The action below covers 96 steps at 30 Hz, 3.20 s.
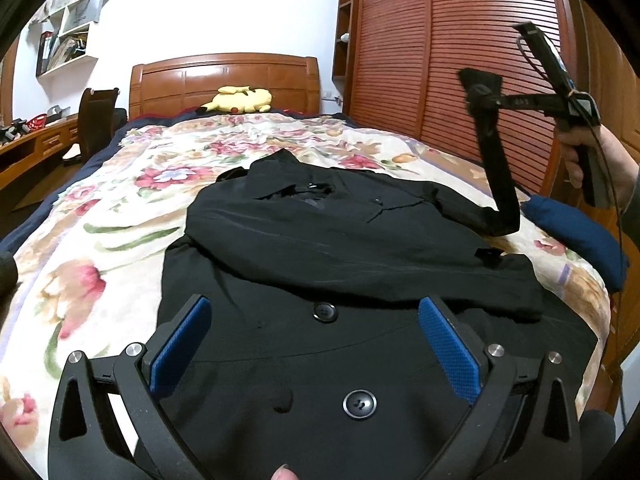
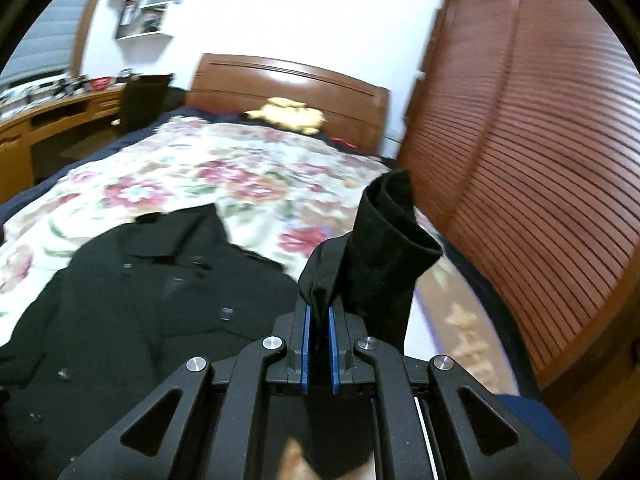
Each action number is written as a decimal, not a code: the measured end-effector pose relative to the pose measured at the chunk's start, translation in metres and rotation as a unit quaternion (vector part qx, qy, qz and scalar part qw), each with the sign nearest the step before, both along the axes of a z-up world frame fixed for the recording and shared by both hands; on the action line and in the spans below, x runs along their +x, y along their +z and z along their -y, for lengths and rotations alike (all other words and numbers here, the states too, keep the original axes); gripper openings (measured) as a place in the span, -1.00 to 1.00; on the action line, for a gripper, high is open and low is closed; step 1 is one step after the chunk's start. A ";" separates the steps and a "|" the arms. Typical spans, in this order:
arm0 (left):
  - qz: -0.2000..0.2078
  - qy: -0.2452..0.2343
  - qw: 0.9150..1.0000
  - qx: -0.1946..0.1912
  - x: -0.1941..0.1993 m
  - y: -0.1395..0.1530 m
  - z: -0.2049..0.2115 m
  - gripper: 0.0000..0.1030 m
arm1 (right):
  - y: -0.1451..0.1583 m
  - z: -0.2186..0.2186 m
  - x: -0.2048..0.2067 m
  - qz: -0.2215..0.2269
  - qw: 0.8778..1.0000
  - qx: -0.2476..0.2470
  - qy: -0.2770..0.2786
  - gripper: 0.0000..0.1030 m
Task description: Fold large clothes
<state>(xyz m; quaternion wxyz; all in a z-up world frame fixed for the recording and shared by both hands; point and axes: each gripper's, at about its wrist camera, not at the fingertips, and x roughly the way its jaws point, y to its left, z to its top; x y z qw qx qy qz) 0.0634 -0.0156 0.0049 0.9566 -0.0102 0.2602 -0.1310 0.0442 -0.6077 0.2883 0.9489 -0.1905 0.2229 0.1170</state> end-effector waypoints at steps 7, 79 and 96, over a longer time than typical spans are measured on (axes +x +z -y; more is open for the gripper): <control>0.002 0.011 1.000 -0.005 0.000 0.001 -0.015 1.00 | 0.003 -0.015 -0.025 0.013 0.997 0.016 0.081 -0.86; -0.093 -0.021 0.995 -0.015 0.021 -0.033 -0.015 0.55 | -0.157 0.048 -0.027 -0.144 0.986 0.069 0.043 0.38; -0.120 -0.058 0.990 0.036 0.013 -0.043 0.009 -0.54 | -0.169 0.058 -0.029 -0.147 0.984 0.084 0.057 0.38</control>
